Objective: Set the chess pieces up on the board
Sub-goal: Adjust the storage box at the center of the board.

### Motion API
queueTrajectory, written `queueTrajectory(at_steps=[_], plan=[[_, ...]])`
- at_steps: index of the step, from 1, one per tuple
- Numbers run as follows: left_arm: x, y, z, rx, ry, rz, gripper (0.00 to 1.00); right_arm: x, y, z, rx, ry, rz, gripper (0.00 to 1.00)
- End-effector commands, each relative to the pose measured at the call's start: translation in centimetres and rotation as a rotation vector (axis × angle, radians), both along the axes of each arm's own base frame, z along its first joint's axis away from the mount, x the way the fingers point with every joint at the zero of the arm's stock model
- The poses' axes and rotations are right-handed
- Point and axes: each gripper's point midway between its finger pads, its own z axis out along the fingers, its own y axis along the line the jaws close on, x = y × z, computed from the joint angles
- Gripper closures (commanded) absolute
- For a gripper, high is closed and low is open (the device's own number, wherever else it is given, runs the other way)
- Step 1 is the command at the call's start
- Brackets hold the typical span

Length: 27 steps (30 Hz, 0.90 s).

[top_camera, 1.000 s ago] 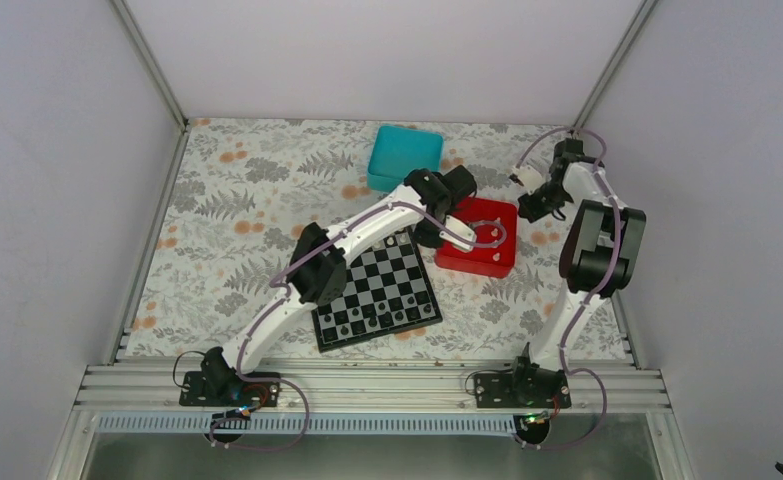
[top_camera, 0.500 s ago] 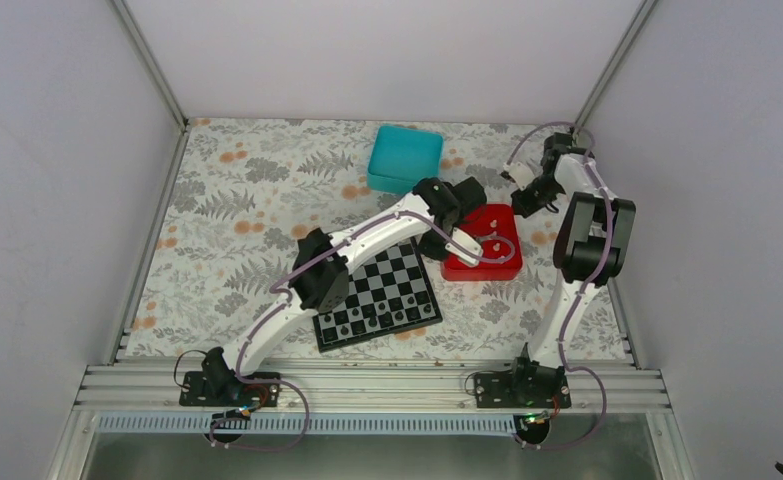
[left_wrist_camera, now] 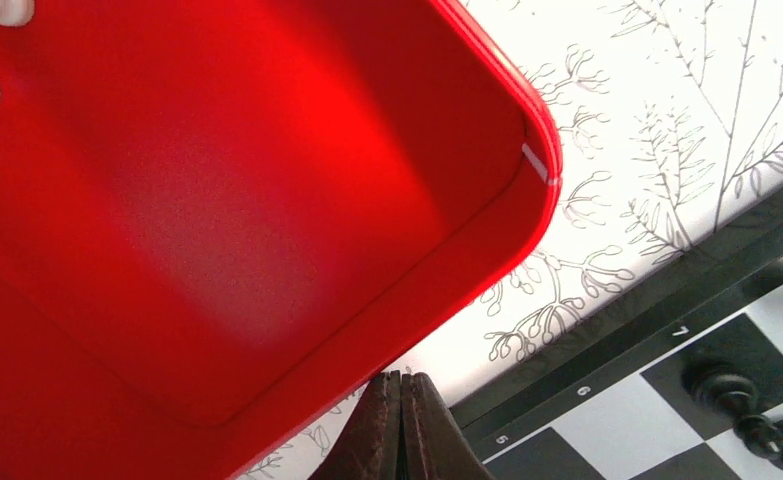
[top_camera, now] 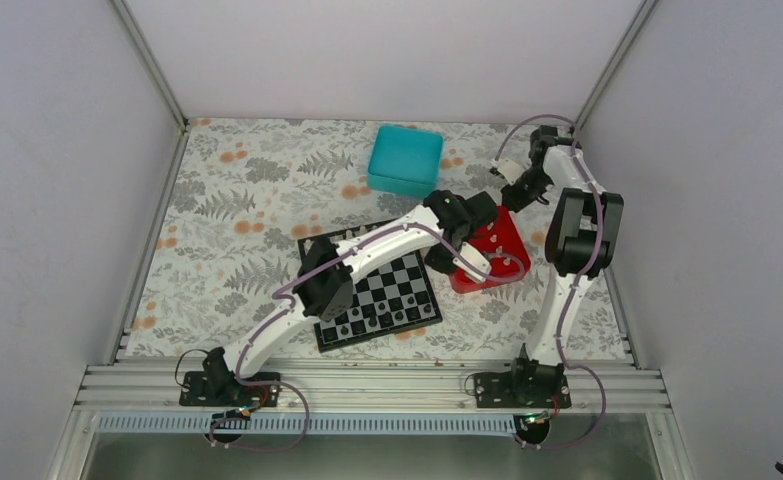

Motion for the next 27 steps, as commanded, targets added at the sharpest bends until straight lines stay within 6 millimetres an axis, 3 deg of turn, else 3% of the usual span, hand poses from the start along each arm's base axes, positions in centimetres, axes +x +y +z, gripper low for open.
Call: queueTrajectory(at_steps=[1, 18, 27], plan=[[-1.7, -0.7, 2.5, -0.045, 0.004, -0.045, 0.98, -0.4, 1.3, 0.2, 0.006, 0.034, 0.031, 0.96], [-5.7, -2.5, 2.0, -0.050, 0.044, -0.126, 0.98, -1.6, 4.4, -0.4, 0.004, 0.109, 0.113, 0.96], [-6.6, -3.0, 3.1, -0.069, 0.035, -0.138, 0.98, -1.2, 5.2, 0.2, 0.010, 0.080, 0.130, 0.96]])
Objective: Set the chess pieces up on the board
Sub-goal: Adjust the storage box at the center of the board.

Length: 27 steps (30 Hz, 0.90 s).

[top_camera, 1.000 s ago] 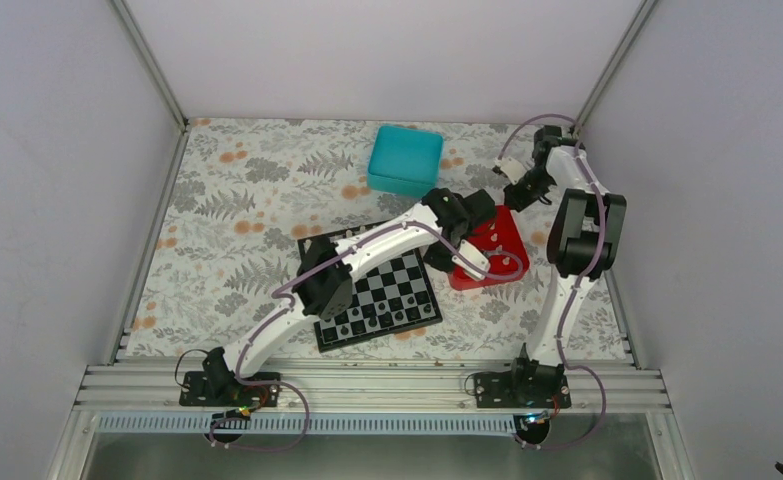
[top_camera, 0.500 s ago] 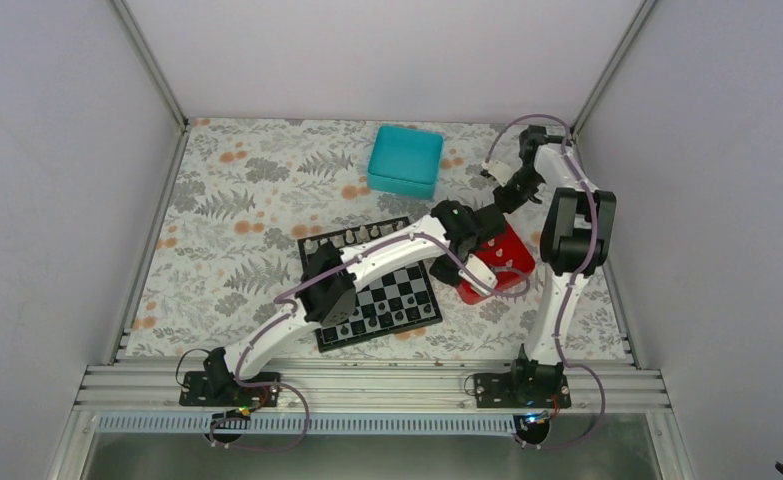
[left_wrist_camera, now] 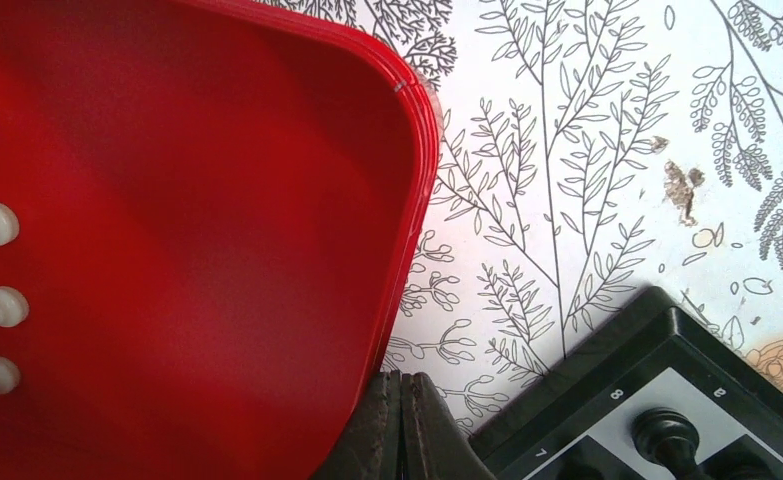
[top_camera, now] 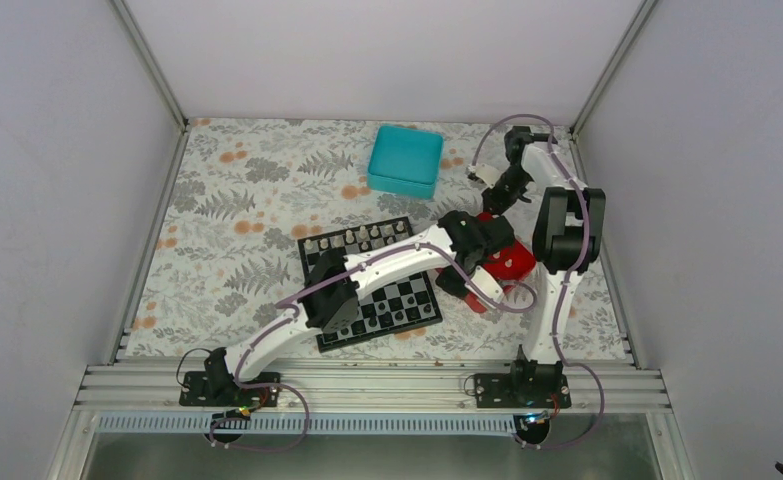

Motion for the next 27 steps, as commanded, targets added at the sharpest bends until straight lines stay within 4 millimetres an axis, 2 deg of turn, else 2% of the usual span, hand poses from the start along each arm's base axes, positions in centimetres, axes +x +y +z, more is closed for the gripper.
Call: queueTrajectory(at_steps=[1, 6, 10, 13, 15, 18, 19, 23, 25, 27], plan=[[-0.6, -0.3, 3.5, -0.062, -0.018, -0.014, 0.98, 0.6, 0.4, 1.1, 0.010, -0.033, 0.015, 0.96], [-0.1, 1.3, 3.9, -0.015, -0.064, 0.006, 0.98, 1.7, -0.5, 4.1, -0.022, -0.121, -0.012, 0.96], [0.4, 3.2, 4.9, 0.022, -0.114, 0.027, 0.98, 1.5, -1.7, 6.5, -0.056, -0.164, -0.035, 0.96], [0.9, 3.8, 7.3, -0.004, -0.161, 0.042, 0.98, 0.6, -2.0, 8.3, -0.061, -0.189, -0.045, 0.96], [1.6, 3.9, 9.8, -0.050, -0.201, 0.063, 0.98, -0.4, -2.0, 9.4, -0.064, -0.200, -0.045, 0.94], [3.8, 4.1, 13.4, -0.120, -0.284, 0.129, 0.95, -2.0, -1.9, 10.3, -0.063, -0.201, -0.037, 0.90], [4.6, 4.4, 14.6, -0.143, -0.304, 0.154, 0.86, -2.6, -1.8, 10.5, -0.063, -0.202, -0.027, 0.88], [9.2, 7.4, 18.7, -0.210, -0.389, 0.284, 0.28, -5.9, -0.4, 10.4, -0.060, -0.182, 0.074, 0.70], [11.5, 9.6, 20.2, -0.233, -0.419, 0.358, 0.12, -7.9, 0.6, 9.3, -0.066, -0.153, 0.138, 0.62], [13.8, 12.0, 21.4, -0.252, -0.437, 0.436, 0.01, -9.2, 1.2, 8.0, -0.075, -0.131, 0.171, 0.61]])
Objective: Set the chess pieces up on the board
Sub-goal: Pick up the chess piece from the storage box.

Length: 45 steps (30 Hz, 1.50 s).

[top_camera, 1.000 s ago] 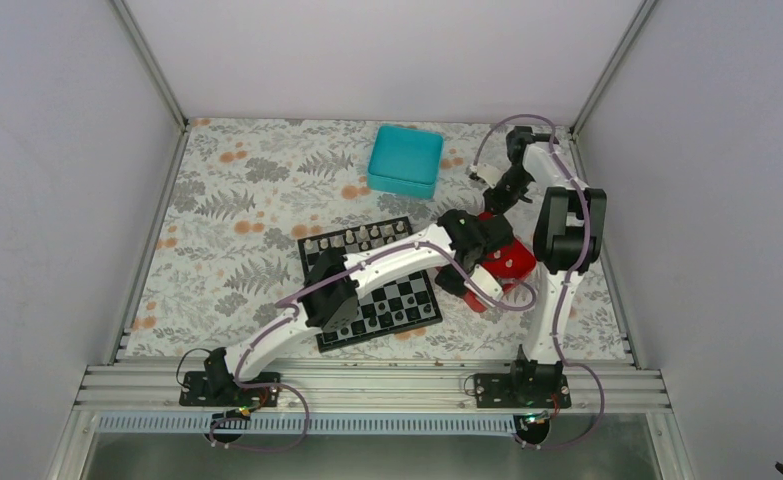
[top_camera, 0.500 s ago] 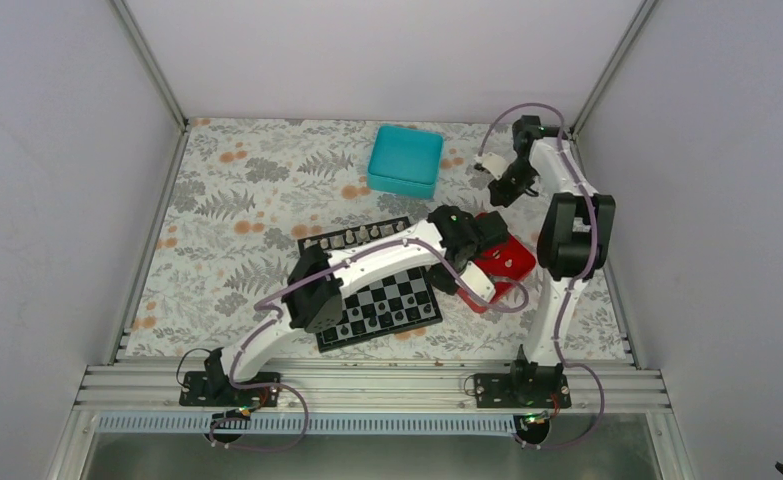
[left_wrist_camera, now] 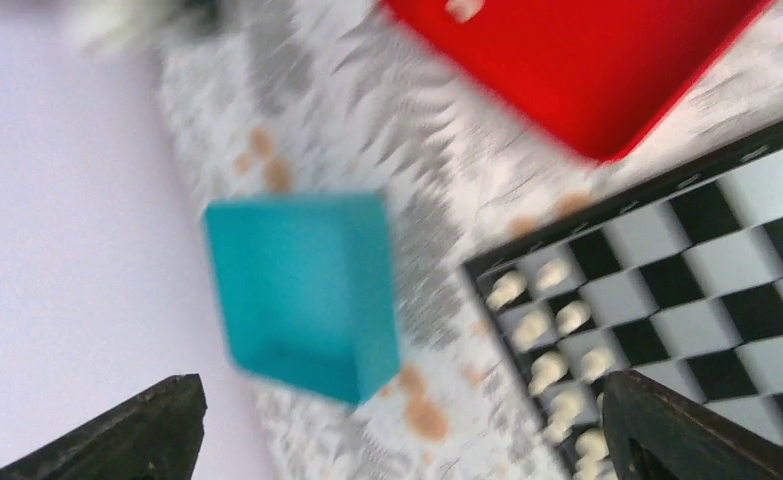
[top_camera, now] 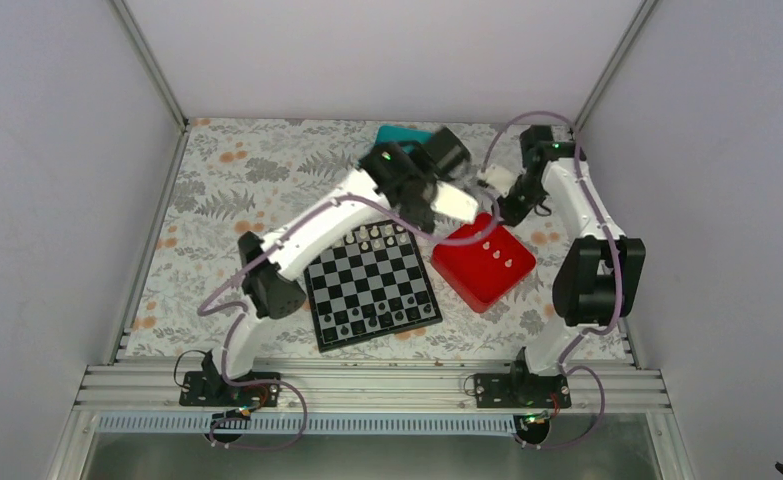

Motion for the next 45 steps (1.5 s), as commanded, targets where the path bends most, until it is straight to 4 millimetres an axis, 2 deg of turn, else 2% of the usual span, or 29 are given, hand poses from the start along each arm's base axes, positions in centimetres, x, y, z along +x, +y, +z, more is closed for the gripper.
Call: queueTrajectory(at_steps=[1, 4, 7, 9, 11, 15, 21, 26, 42, 45], plan=[[6.1, 6.2, 4.6, -0.089, -0.087, 0.213, 0.00, -3.6, 2.0, -2.7, -0.016, 0.081, 0.118, 0.60], [9.5, 10.7, 6.4, -0.168, -0.092, 0.344, 0.00, -3.8, 3.0, -3.9, 0.005, 0.091, 0.129, 0.61], [12.3, 15.4, 8.2, -0.272, -0.100, 0.465, 0.00, -3.2, 3.8, -4.9, 0.008, 0.097, 0.130, 0.70], [13.9, 18.9, 8.9, -0.329, -0.131, 0.547, 0.00, -2.5, 4.1, -5.4, 0.004, 0.092, 0.118, 0.72], [14.7, 22.5, 9.9, -0.379, -0.188, 0.618, 0.00, -1.5, 4.1, -5.9, -0.017, 0.075, 0.106, 0.72], [16.0, 27.4, 9.0, -0.436, -0.226, 0.746, 0.00, -0.2, 3.7, -7.2, -0.066, 0.071, 0.079, 0.73], [17.2, 32.8, 6.6, -0.494, -0.221, 0.905, 0.00, 1.3, 3.5, -8.5, -0.094, 0.054, 0.051, 0.73], [17.4, 35.0, 4.8, -0.515, -0.182, 0.965, 0.00, 1.6, 3.5, -9.0, -0.099, 0.064, 0.045, 0.73], [17.3, 35.9, 3.0, -0.537, -0.144, 0.988, 0.00, 1.3, 3.6, -11.8, -0.092, 0.119, 0.040, 0.73], [17.3, 36.0, 2.9, -0.540, -0.139, 0.989, 0.00, 1.3, 3.7, -12.0, -0.089, 0.121, 0.040, 0.78]])
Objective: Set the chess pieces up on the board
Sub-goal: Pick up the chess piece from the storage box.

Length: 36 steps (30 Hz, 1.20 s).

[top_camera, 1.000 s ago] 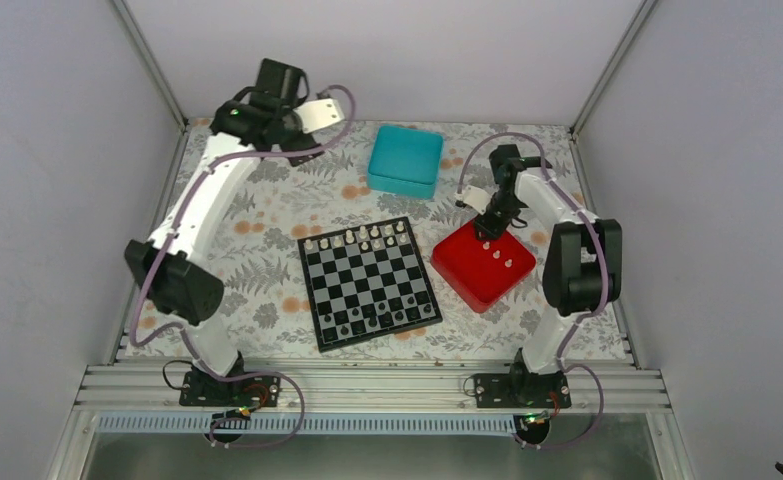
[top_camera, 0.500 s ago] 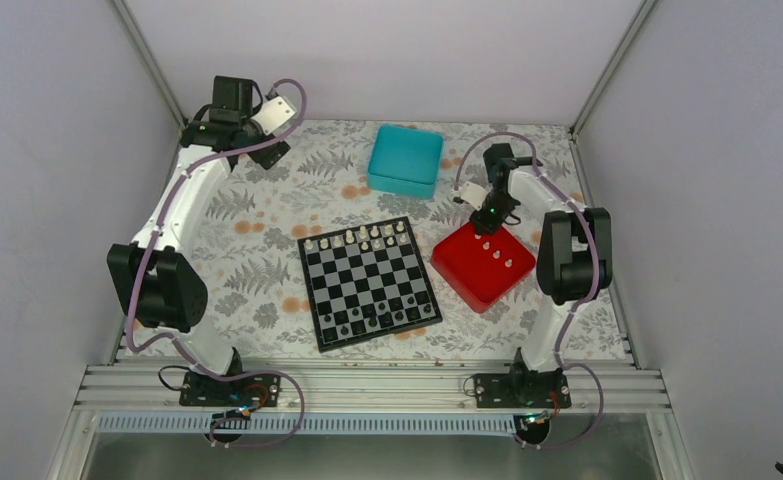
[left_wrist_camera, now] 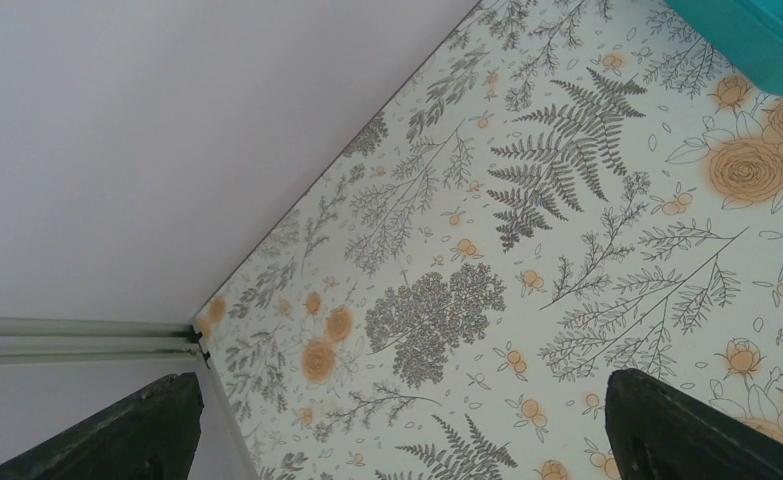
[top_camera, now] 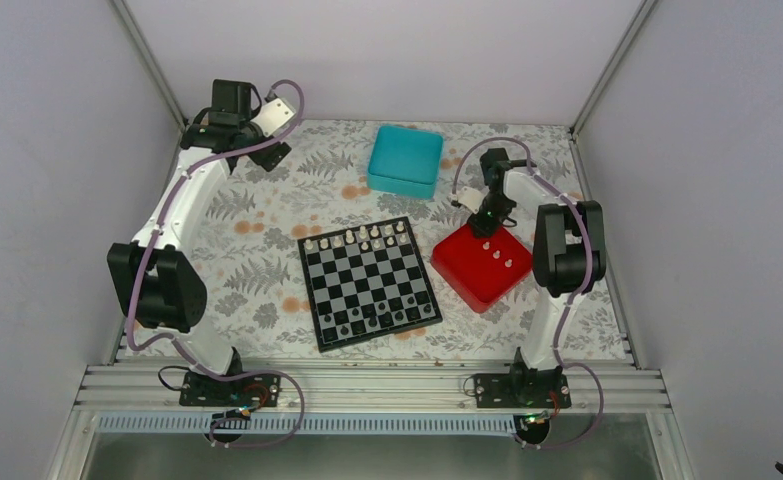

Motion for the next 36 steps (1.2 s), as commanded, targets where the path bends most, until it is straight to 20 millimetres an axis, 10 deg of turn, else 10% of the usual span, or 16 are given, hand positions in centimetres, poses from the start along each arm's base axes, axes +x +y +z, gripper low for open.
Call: queueTrajectory(at_steps=[1, 25, 36], plan=[[-0.1, 0.0, 1.0, -0.038, -0.033, 0.003, 0.00, 0.4, 0.4, -0.5, 0.006, -0.005, -0.006, 0.80], [-1.6, -0.5, 0.9, -0.060, -0.026, -0.038, 0.00, -0.2, 0.2, -0.7, -0.009, 0.006, -0.024, 0.89], [-2.0, -0.2, 0.5, -0.064, -0.036, -0.023, 0.00, 0.1, 2.0, 7.7, -0.048, -0.088, 0.024, 0.93]])
